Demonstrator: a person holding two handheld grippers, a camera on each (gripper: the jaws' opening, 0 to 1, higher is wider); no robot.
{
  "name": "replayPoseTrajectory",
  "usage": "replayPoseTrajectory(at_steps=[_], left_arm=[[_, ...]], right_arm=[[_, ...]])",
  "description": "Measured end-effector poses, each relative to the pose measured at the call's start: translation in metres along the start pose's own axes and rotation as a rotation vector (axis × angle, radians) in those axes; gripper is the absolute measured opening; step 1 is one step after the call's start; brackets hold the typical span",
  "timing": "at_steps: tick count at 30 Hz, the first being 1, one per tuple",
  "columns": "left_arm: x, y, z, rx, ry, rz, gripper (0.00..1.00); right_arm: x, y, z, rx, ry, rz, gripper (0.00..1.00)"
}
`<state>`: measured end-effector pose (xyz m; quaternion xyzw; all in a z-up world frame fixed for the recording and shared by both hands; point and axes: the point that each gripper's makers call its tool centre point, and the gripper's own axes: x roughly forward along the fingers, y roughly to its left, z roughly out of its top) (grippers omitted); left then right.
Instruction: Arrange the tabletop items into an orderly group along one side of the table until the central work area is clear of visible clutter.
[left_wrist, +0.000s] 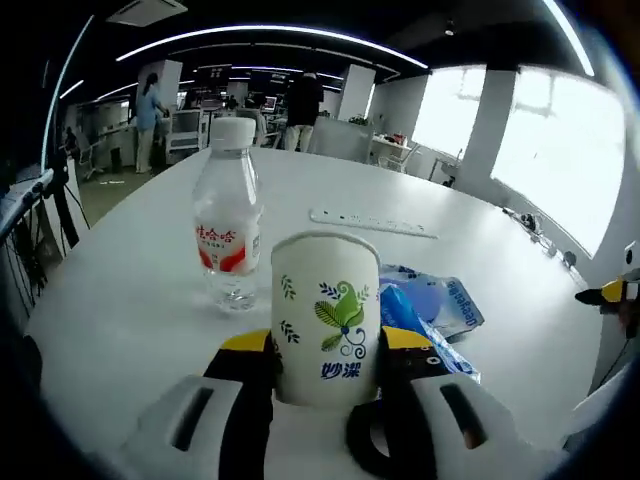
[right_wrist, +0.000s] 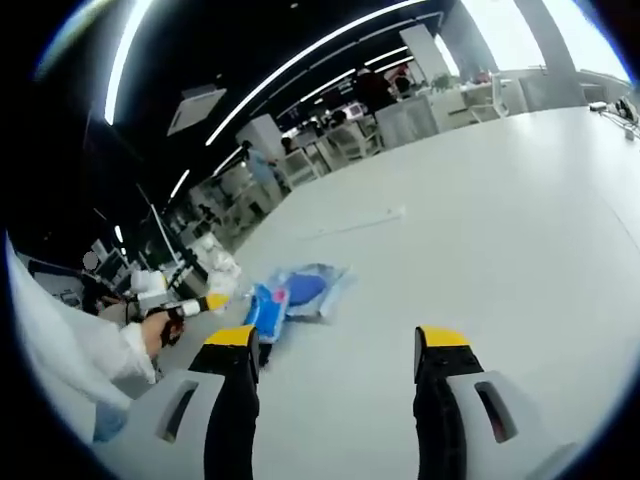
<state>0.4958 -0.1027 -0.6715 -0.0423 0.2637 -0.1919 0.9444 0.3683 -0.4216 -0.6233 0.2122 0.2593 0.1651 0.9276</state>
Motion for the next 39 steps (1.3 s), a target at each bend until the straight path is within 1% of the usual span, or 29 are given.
replayPoseTrajectory(at_steps=[2,5,6,10,13,17,21,23,25,29,30,32,34,35,37,38,39], left_arm=[[-0.007,-0.008,0.006,0.034,-0.033,-0.021,0.4],[-0.019,-0.014,0.012,0.053,-0.057,-0.02,0.4],[-0.024,-0.016,0.015,0.054,-0.075,-0.021,0.4],[-0.037,-0.02,0.019,0.058,-0.108,-0.015,0.4],[-0.049,-0.029,0.025,0.062,-0.153,-0.032,0.4],[-0.062,-0.035,0.03,0.072,-0.187,-0.04,0.4],[-0.068,-0.034,0.031,0.059,-0.207,-0.037,0.4],[-0.073,-0.037,0.033,0.049,-0.221,-0.04,0.4],[-0.077,-0.041,0.034,0.037,-0.231,-0.057,0.4],[-0.085,-0.05,0.042,0.03,-0.266,-0.077,0.4],[-0.088,-0.052,0.044,0.029,-0.271,-0.079,0.4],[-0.092,-0.058,0.048,0.03,-0.283,-0.087,0.4],[-0.095,-0.063,0.051,0.024,-0.293,-0.095,0.41],[-0.098,-0.068,0.054,0.024,-0.303,-0.105,0.41],[-0.1,-0.071,0.055,0.029,-0.31,-0.113,0.41],[-0.103,-0.076,0.057,0.036,-0.314,-0.119,0.41],[-0.104,-0.079,0.058,0.039,-0.316,-0.124,0.41]], right_arm=[[0.001,0.005,0.003,-0.017,-0.004,0.024,0.61],[0.001,0.007,0.007,-0.031,-0.01,0.047,0.61],[0.001,0.007,0.008,-0.036,-0.01,0.053,0.61],[0.0,0.008,0.013,-0.048,-0.022,0.071,0.61],[-0.001,0.011,0.017,-0.054,-0.029,0.086,0.61],[0.0,0.018,0.023,-0.07,-0.038,0.11,0.61],[0.003,0.027,0.029,-0.093,-0.037,0.138,0.61],[0.005,0.033,0.034,-0.109,-0.037,0.156,0.6],[0.007,0.04,0.044,-0.134,-0.038,0.18,0.58],[0.009,0.062,0.072,-0.179,-0.065,0.248,0.57],[0.01,0.066,0.076,-0.194,-0.063,0.262,0.57],[0.013,0.078,0.082,-0.239,-0.026,0.302,0.56],[0.017,0.088,0.09,-0.3,-0.014,0.329,0.56],[0.018,0.093,0.095,-0.312,-0.019,0.34,0.56],[0.02,0.103,0.103,-0.315,-0.006,0.365,0.55],[0.021,0.11,0.107,-0.324,0.005,0.389,0.54],[0.021,0.112,0.109,-0.329,0.008,0.397,0.54]])
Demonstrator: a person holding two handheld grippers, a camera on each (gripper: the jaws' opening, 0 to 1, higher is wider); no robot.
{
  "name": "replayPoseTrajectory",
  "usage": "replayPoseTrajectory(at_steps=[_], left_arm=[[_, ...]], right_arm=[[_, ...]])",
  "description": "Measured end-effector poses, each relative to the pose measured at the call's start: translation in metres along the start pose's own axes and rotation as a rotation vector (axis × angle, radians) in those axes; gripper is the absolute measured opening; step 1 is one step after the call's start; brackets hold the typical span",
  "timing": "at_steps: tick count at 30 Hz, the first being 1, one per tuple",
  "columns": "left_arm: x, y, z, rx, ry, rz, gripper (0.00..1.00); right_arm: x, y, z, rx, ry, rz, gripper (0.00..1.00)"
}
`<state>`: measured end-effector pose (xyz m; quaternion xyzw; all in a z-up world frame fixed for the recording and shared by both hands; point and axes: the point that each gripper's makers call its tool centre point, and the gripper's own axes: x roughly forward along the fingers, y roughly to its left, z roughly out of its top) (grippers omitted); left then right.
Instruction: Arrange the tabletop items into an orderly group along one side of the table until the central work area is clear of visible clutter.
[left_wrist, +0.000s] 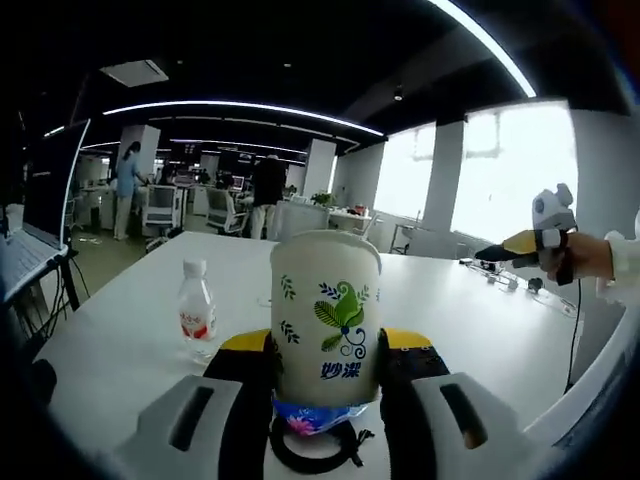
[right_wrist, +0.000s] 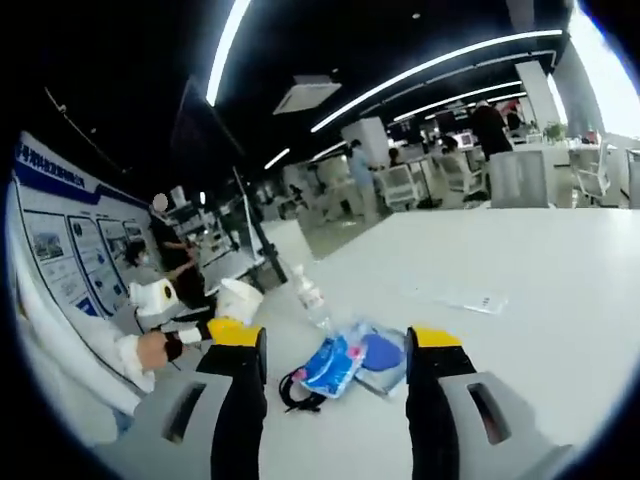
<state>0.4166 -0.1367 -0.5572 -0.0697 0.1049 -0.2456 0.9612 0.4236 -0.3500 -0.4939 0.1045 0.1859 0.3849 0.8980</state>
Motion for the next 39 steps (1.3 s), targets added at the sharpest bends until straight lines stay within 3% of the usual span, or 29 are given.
replayPoseTrajectory(at_steps=[4,7,10,14,21,26,30,35,39], left_arm=[[-0.002,-0.011,0.006,0.009,-0.015,-0.021,0.41],[-0.004,-0.02,0.008,0.023,-0.019,-0.028,0.41],[-0.006,-0.029,0.01,0.035,-0.023,-0.041,0.41],[-0.009,-0.039,0.009,0.075,-0.016,-0.07,0.41],[-0.018,-0.059,0.011,0.143,-0.017,-0.129,0.41],[-0.024,-0.067,0.012,0.19,-0.021,-0.156,0.41],[-0.029,-0.071,0.01,0.203,-0.021,-0.18,0.41],[-0.033,-0.07,0.004,0.258,0.01,-0.198,0.41],[-0.035,-0.067,0.003,0.268,0.017,-0.195,0.41]], right_arm=[[0.013,0.02,0.01,-0.07,0.06,0.082,0.51],[0.024,0.038,0.012,-0.076,0.084,0.153,0.5],[0.034,0.053,0.008,-0.092,0.114,0.206,0.5],[0.045,0.07,0.001,-0.179,0.155,0.243,0.45],[0.052,0.112,0.004,-0.138,0.147,0.391,0.37],[0.056,0.133,-0.009,-0.128,0.22,0.471,0.33],[0.059,0.154,-0.022,-0.225,0.286,0.527,0.31],[0.066,0.176,-0.038,-0.3,0.355,0.586,0.23],[0.072,0.179,-0.049,-0.336,0.401,0.595,0.08]])
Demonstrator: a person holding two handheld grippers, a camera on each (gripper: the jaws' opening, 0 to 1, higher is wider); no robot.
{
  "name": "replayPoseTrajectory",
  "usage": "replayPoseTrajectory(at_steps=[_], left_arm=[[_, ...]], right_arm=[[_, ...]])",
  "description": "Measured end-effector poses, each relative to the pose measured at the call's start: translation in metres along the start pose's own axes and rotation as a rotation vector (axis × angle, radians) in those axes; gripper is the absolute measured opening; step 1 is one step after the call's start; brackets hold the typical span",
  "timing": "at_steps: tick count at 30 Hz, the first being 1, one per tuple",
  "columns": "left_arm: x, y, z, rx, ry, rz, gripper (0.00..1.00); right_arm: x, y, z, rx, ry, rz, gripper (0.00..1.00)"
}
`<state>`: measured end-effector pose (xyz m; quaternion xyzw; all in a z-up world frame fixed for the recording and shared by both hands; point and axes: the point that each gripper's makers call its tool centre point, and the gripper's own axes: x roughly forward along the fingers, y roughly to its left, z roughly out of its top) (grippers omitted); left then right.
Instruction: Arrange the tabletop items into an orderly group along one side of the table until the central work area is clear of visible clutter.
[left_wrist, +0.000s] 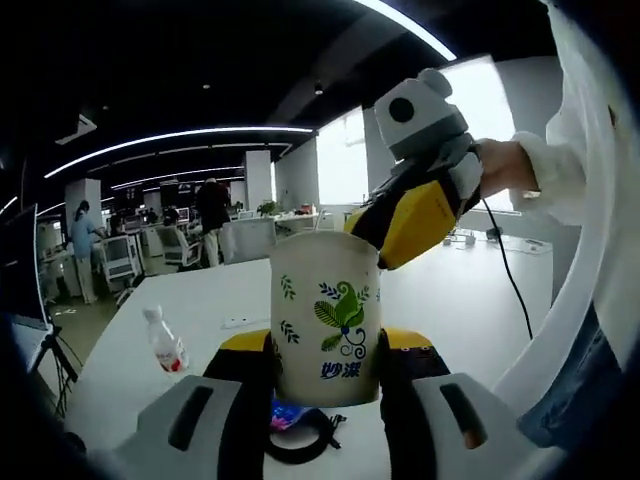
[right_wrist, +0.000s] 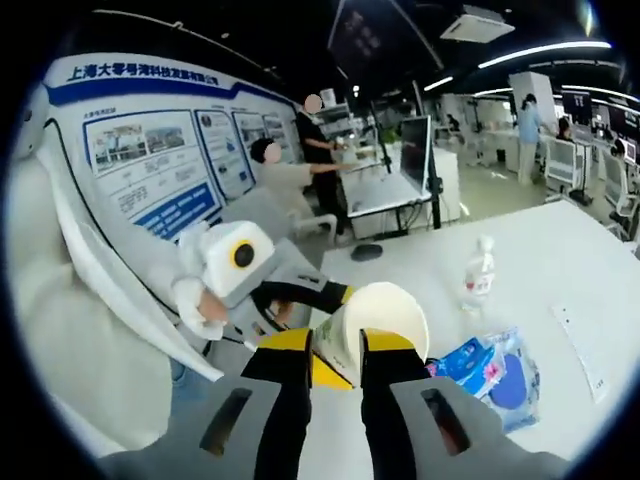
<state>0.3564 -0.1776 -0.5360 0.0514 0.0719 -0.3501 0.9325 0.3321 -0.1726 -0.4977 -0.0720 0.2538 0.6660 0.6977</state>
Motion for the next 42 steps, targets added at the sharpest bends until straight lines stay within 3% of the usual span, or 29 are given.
replayPoseTrajectory(at_steps=[1,7,12,15,17,19,26,30,33,38,40,42], left_arm=[[-0.001,0.0,-0.003,0.019,0.016,-0.002,0.41],[-0.007,0.003,-0.011,-0.01,0.046,0.01,0.42],[-0.011,0.014,-0.029,-0.099,0.103,0.069,0.43],[-0.017,0.022,-0.045,-0.086,0.154,0.12,0.61],[-0.026,0.03,-0.051,-0.064,0.153,0.165,0.8],[-0.039,0.036,-0.056,-0.076,0.158,0.205,0.91],[-0.09,0.059,-0.089,-0.098,0.232,0.334,0.91],[-0.108,0.062,-0.102,-0.136,0.229,0.364,0.96],[-0.113,0.061,-0.107,-0.167,0.204,0.381,0.98],[-0.111,0.057,-0.125,-0.187,0.231,0.385,0.96],[-0.107,0.053,-0.132,-0.155,0.267,0.364,0.93],[-0.101,0.05,-0.133,-0.098,0.265,0.341,0.89]], right_arm=[[0.001,-0.003,0.0,-0.009,0.0,-0.013,0.03],[0.011,0.002,0.0,0.085,0.035,0.04,0.0],[0.021,0.001,-0.002,0.051,0.071,0.038,0.0],[0.024,-0.006,0.0,0.078,0.075,0.026,0.0],[0.025,-0.017,0.001,0.093,0.077,0.002,0.0],[0.026,-0.026,0.003,0.104,0.078,-0.013,0.0],[0.035,-0.049,0.006,0.105,0.103,-0.041,0.0],[0.041,-0.061,0.003,0.084,0.146,-0.065,0.0],[0.041,-0.076,0.012,0.098,0.161,-0.085,0.0],[0.038,-0.111,0.025,0.103,0.197,-0.145,0.0],[0.036,-0.128,0.02,0.085,0.269,-0.188,0.0],[0.038,-0.141,0.024,0.023,0.293,-0.209,0.0]])
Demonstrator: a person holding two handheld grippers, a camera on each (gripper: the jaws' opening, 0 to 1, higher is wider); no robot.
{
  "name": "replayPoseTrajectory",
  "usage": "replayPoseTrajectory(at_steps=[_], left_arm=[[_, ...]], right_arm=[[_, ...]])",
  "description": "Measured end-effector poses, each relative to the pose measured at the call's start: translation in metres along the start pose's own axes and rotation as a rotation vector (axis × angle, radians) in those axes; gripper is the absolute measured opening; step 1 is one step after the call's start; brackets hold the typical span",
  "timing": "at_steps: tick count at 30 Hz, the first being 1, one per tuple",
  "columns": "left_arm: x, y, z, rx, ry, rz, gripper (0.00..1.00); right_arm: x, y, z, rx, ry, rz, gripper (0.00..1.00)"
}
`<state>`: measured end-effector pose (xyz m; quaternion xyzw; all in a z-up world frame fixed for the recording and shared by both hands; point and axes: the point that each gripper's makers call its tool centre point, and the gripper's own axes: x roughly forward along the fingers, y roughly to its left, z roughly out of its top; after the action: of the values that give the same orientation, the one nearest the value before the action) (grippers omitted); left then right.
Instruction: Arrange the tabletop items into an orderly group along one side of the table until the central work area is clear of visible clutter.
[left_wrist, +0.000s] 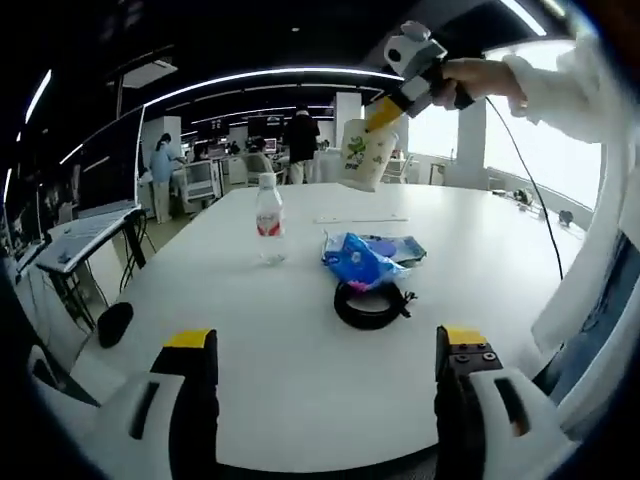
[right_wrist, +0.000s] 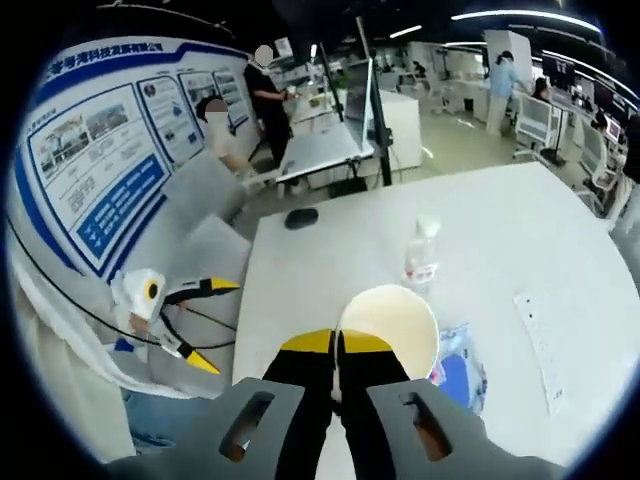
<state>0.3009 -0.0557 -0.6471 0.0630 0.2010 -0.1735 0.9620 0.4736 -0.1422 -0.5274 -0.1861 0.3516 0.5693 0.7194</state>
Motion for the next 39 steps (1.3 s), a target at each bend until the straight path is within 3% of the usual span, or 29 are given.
replayPoseTrajectory(at_steps=[4,9,16,26,36,39], left_arm=[[0.002,-0.008,-0.005,0.083,0.012,-0.013,0.81],[0.004,-0.003,-0.01,0.048,0.027,-0.013,0.81],[0.002,-0.001,-0.015,0.039,0.042,-0.003,0.68],[0.003,0.005,-0.016,0.037,0.045,0.03,0.67],[0.001,0.004,-0.016,0.075,0.052,0.033,0.61],[0.001,0.006,-0.021,0.044,0.073,0.038,0.63]], right_arm=[[0.011,-0.01,0.007,0.019,-0.001,0.005,0.0],[0.034,-0.026,0.004,-0.009,0.02,-0.02,0.0],[0.076,-0.044,-0.009,-0.048,0.077,-0.045,0.0],[0.122,-0.071,-0.016,-0.098,0.117,-0.065,0.0],[0.147,-0.085,-0.034,-0.129,0.152,-0.099,0.0],[0.153,-0.091,-0.04,-0.113,0.154,-0.109,0.0]])
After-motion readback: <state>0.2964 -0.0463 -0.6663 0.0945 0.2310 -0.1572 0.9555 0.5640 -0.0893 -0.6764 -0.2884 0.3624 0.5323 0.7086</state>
